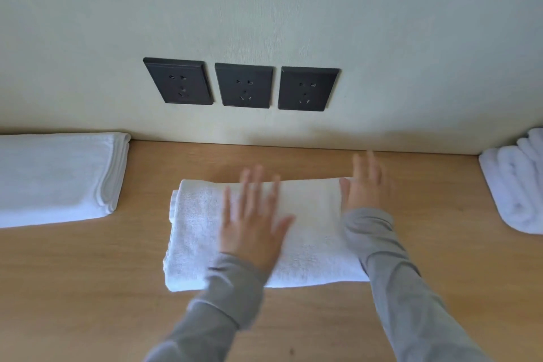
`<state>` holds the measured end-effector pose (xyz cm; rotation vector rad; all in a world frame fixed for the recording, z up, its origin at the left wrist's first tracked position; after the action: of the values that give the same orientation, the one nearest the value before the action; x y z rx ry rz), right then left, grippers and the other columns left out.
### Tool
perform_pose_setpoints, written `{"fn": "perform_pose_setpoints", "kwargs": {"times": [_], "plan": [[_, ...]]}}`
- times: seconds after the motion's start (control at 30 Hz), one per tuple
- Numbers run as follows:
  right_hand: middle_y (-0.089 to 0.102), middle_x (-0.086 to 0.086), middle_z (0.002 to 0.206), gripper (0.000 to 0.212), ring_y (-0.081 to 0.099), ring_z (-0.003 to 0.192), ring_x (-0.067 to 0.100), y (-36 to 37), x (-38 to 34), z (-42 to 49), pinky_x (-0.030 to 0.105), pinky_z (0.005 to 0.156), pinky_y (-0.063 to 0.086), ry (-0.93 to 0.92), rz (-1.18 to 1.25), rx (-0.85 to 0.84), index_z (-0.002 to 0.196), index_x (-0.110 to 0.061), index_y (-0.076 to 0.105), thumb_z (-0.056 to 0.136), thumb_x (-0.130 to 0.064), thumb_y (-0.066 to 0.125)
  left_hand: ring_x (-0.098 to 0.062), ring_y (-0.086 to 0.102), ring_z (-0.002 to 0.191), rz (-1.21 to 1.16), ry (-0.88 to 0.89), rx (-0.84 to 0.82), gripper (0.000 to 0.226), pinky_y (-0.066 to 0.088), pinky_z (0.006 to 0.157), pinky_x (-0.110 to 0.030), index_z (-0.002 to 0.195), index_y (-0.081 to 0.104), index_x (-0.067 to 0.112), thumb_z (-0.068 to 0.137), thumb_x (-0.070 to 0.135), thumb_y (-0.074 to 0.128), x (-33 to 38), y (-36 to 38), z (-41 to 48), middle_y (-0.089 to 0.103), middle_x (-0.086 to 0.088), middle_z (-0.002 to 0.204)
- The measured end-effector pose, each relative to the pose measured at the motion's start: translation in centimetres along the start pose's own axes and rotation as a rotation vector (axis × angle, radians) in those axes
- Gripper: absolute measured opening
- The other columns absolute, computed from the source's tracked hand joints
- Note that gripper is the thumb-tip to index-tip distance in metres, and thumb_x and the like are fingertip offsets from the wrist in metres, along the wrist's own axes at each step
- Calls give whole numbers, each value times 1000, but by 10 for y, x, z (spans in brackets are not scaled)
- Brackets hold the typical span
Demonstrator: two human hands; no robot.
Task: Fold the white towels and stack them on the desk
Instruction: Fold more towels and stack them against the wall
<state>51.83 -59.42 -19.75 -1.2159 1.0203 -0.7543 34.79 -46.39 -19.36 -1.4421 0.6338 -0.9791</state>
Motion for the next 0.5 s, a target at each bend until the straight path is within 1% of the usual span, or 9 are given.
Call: {"fn": "perform_pose_setpoints", "kwargs": {"times": [0.07, 0.1, 0.17, 0.23, 0.3, 0.33, 0.37, 0.4, 0.5], "plan": [[46, 12, 142, 41, 42, 132, 32, -7, -56, -31, 58, 103, 31, -291, 5, 52, 128, -7, 55, 92, -24, 41, -25, 0, 146, 10, 42, -163, 62, -1, 117, -49, 150, 7, 28, 93, 51, 3, 23, 29, -11, 7, -2, 159], [54, 11, 135, 43, 49, 127, 30, -1, -76, -51, 61, 100, 35, -410, -7, 30, 121, -7, 61, 91, -26, 37, -22, -13, 144, 24, 31, -187, 61, -12, 116, -46, 148, -8, 30, 90, 49, -6, 21, 39, -13, -8, 1, 159], [57, 6, 133, 52, 51, 126, 24, 21, -89, -79, 60, 98, 38, -531, -121, -77, 122, -8, 62, 90, -34, 30, -21, -30, 139, 88, 25, -171, 60, -24, 111, -45, 142, -26, 29, 86, 45, -14, 14, 52, -13, -28, 2, 154], [46, 4, 143, 61, 40, 135, 20, 40, -80, -83, 56, 106, 29, -544, -188, -197, 135, -10, 49, 91, -41, 21, -20, -37, 136, 147, 47, -196, 59, -28, 108, -45, 139, -33, 27, 85, 43, -16, 15, 60, -9, -38, 1, 149], [14, -1, 157, 70, 10, 145, 15, 53, -67, -77, 48, 116, 4, -552, -234, -251, 148, -15, 19, 90, -49, 2, -17, -42, 132, 124, 104, -230, 58, -32, 105, -41, 137, -35, 29, 86, 46, -15, 18, 61, -5, -40, 3, 147], [-3, -5, 157, 71, -6, 145, 11, 56, -58, -75, 44, 116, -7, -549, -241, -260, 149, -18, 3, 87, -52, -7, -14, -42, 130, 97, 126, -249, 57, -35, 104, -38, 137, -34, 31, 86, 49, -13, 13, 59, -6, -39, 7, 146], [-14, -9, 154, 71, -15, 142, 7, 56, -46, -71, 40, 115, -14, -526, -239, -253, 148, -20, -8, 86, -54, -12, -11, -41, 130, 84, 124, -242, 57, -35, 104, -35, 136, -33, 34, 86, 52, -13, -1, 54, -7, -37, 10, 146], [-18, -11, 152, 69, -20, 140, 4, 55, -31, -66, 37, 114, -16, -486, -233, -235, 145, -21, -13, 85, -54, -14, -9, -38, 132, 96, 98, -214, 58, -33, 106, -33, 136, -32, 36, 85, 55, -13, -21, 47, -10, -35, 13, 146], [-17, -12, 153, 62, -23, 138, 1, 52, 0, -61, 29, 114, -17, -418, -227, -238, 143, -23, -16, 87, -51, -13, -8, -27, 139, 131, -13, -164, 64, -20, 113, -33, 141, -26, 35, 84, 61, -13, -80, 35, -24, -28, 13, 151]]}}
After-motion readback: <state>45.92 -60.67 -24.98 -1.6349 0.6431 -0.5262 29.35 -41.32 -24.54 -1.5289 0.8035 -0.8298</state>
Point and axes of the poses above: each hand's wrist, its own z-axis towards the middle knuckle, its own y-axis out of the palm, x = y × z, the point moved 10 cm from there along z, towards the middle knuckle
